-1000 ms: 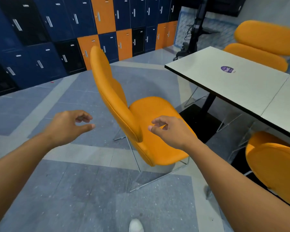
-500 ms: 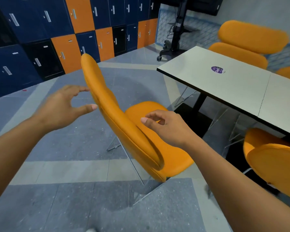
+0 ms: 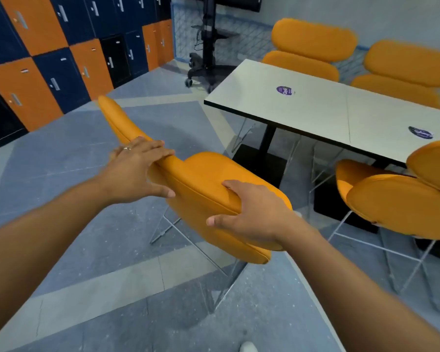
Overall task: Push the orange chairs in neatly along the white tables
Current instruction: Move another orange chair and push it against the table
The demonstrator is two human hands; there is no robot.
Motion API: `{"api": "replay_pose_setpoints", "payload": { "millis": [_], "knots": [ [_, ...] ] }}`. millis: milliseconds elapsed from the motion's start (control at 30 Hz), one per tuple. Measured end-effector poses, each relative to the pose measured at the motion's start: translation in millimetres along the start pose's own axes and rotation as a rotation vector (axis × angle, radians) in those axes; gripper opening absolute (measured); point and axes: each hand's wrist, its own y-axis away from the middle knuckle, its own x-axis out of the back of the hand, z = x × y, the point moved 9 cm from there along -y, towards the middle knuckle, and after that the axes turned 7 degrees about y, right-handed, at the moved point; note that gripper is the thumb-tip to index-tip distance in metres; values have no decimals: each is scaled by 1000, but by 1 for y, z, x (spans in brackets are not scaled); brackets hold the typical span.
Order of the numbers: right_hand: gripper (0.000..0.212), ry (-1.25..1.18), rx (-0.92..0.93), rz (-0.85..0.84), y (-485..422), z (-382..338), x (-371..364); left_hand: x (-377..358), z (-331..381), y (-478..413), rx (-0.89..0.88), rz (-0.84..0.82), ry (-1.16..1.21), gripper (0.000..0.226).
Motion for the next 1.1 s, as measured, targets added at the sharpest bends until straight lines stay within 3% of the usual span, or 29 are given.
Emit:
{"api": "replay_pose_setpoints", "payload": {
  "millis": [200, 333, 500, 833, 1100],
  "knots": [
    [83, 259, -124, 185, 5, -15, 2, -15, 3, -18, -49, 15, -31, 101],
    [65, 320, -153, 308, 6, -14, 7, -20, 6, -31, -105, 29, -99, 99],
    [58, 340, -128, 367, 0, -10, 10, -21, 5, -46, -209, 36, -117, 94],
    [73, 399, -165, 430, 3, 41, 37, -28, 44, -66, -318, 106, -44, 93],
    [84, 438, -232, 438, 2, 115, 62, -51, 95, -86, -332, 161, -12, 79]
  ]
}}
